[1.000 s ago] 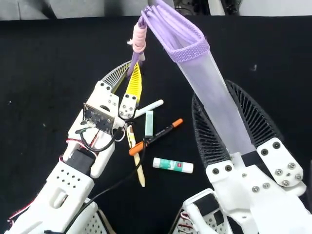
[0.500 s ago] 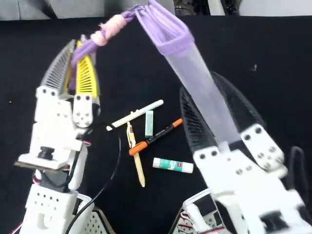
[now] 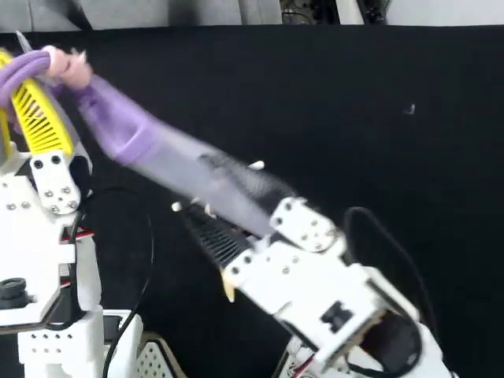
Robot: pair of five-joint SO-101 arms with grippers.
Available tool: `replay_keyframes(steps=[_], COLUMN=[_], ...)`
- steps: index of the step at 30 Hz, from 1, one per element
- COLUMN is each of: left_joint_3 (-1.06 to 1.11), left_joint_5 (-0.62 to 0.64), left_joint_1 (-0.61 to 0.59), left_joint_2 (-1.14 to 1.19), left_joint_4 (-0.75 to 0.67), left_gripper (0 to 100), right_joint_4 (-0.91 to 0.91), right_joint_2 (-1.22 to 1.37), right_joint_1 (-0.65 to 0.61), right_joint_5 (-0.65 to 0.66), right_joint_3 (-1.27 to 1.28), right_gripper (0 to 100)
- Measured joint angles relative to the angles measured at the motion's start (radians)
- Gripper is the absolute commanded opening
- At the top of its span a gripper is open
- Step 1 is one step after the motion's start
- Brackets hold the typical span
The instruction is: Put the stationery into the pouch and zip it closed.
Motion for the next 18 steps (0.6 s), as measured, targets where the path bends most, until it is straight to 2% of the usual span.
replay_keyframes(steps=[4, 9, 11, 18], left_joint_3=[0.000, 0.000, 0.000, -0.080], left_joint_5=[0.000, 0.000, 0.003, 0.235], left_joint_1=[-0.012, -0.025, -0.069, -0.236], left_joint_2=[0.003, -0.017, -0.028, -0.114], left_joint_4=[0.000, -0.003, -0.003, 0.003], left_gripper=[3, 3, 3, 3], right_joint_4=[-0.095, -0.267, -0.307, -0.333], right_joint_2=[0.000, 0.014, 0.015, 0.015], right_joint_1=[-0.092, -0.121, -0.121, -0.126], right_joint_5=[0.000, 0.000, 0.000, 0.000], right_joint_3=[0.115, 0.285, 0.328, 0.336], right_gripper=[15.3, 14.9, 14.9, 15.2])
